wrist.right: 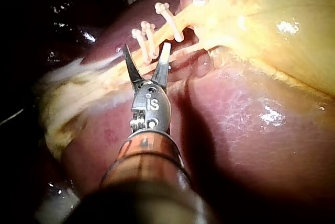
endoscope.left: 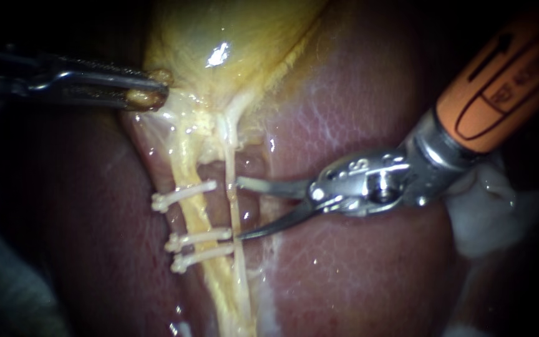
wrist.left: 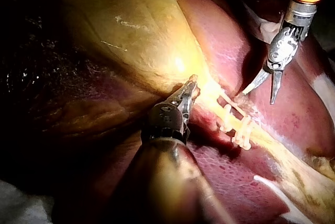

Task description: Go to the cutting position left tube

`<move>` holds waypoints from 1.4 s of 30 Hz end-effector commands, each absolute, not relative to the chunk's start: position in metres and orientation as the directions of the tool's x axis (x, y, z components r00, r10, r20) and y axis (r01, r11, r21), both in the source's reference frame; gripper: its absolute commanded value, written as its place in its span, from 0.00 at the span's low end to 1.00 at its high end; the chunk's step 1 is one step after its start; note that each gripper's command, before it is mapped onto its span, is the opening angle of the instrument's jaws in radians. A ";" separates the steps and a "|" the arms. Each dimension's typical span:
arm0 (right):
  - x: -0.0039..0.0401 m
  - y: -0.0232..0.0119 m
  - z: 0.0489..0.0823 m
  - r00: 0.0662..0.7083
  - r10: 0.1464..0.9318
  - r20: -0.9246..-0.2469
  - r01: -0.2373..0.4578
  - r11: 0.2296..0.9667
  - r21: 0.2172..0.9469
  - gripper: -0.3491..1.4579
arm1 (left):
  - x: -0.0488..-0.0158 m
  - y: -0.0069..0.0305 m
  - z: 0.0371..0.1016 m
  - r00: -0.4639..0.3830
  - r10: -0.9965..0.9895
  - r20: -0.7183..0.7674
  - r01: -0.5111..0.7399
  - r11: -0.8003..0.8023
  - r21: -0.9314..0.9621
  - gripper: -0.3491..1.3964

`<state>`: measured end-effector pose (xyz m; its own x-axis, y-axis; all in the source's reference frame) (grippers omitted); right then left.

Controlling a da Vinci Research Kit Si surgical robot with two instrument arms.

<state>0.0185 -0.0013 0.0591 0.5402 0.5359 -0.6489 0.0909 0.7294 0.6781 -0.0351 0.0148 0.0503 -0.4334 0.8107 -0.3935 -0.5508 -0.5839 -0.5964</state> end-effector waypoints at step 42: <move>0.0227 -0.0029 0.0676 0.547 0.583 -0.601 0.210 0.599 0.773 0.99 | -0.0352 0.0147 0.0502 -0.433 0.811 -0.393 -0.552 -0.583 -0.596 0.00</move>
<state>0.0230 -0.0030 0.0675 0.5444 0.5823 -0.6038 0.2176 0.5972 0.7720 -0.0352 0.0147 0.0501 -0.4323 0.8115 -0.3932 -0.5524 -0.5830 -0.5958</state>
